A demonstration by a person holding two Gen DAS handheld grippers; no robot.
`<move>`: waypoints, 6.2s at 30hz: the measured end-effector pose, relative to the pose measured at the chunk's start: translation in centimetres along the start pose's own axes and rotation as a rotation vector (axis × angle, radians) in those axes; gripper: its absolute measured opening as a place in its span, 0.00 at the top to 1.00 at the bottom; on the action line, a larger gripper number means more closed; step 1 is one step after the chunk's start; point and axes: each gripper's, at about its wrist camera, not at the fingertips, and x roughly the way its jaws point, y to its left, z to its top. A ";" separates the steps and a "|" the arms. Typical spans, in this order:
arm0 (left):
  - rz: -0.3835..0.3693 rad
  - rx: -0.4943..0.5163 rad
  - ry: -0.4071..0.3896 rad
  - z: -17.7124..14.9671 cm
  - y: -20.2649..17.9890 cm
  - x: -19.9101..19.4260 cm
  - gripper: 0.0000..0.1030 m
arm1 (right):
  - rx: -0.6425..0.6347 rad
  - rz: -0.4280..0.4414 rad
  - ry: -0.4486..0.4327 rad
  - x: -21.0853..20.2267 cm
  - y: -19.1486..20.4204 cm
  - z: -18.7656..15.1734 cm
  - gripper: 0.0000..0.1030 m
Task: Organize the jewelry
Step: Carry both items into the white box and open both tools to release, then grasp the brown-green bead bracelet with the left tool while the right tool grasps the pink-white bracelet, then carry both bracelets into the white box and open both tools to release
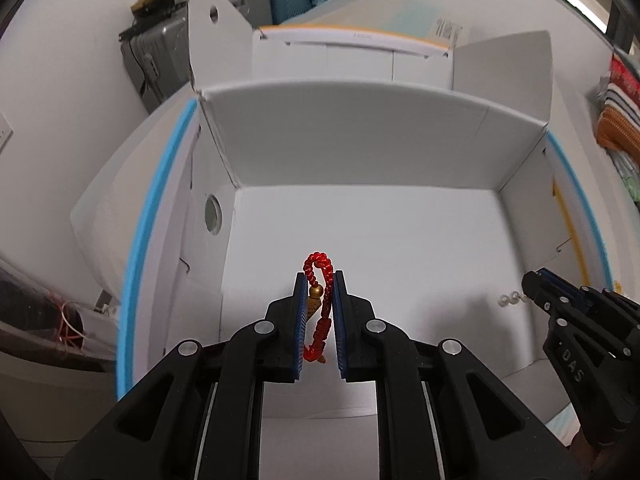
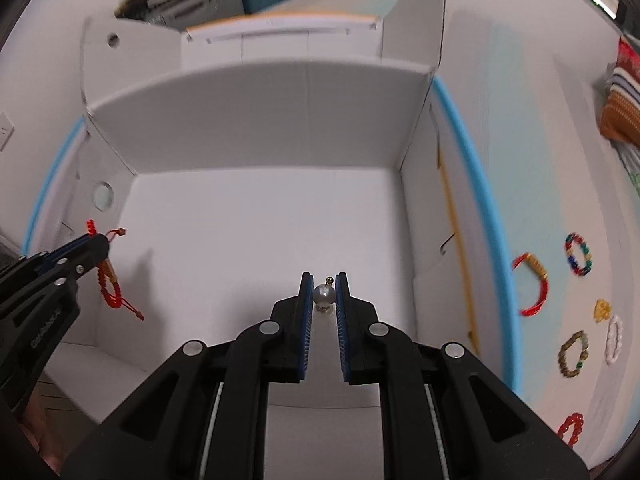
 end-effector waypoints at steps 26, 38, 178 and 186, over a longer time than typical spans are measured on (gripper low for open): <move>-0.029 0.014 -0.242 -1.0 -3.1 -8.3 0.12 | 0.065 -0.086 -0.282 -9.8 -5.3 -2.4 0.25; -0.130 0.154 -0.297 -2.5 -13.7 -11.0 0.05 | 0.183 -0.237 -0.386 -14.1 -16.3 -6.1 0.09; -0.218 0.207 -0.218 -0.6 -15.0 -8.7 0.82 | 0.220 -0.135 -0.331 -12.4 -15.1 -3.0 0.89; -0.142 0.107 -0.200 -0.2 -7.2 -7.8 0.82 | 0.131 -0.070 -0.328 -11.3 -8.2 -1.0 0.89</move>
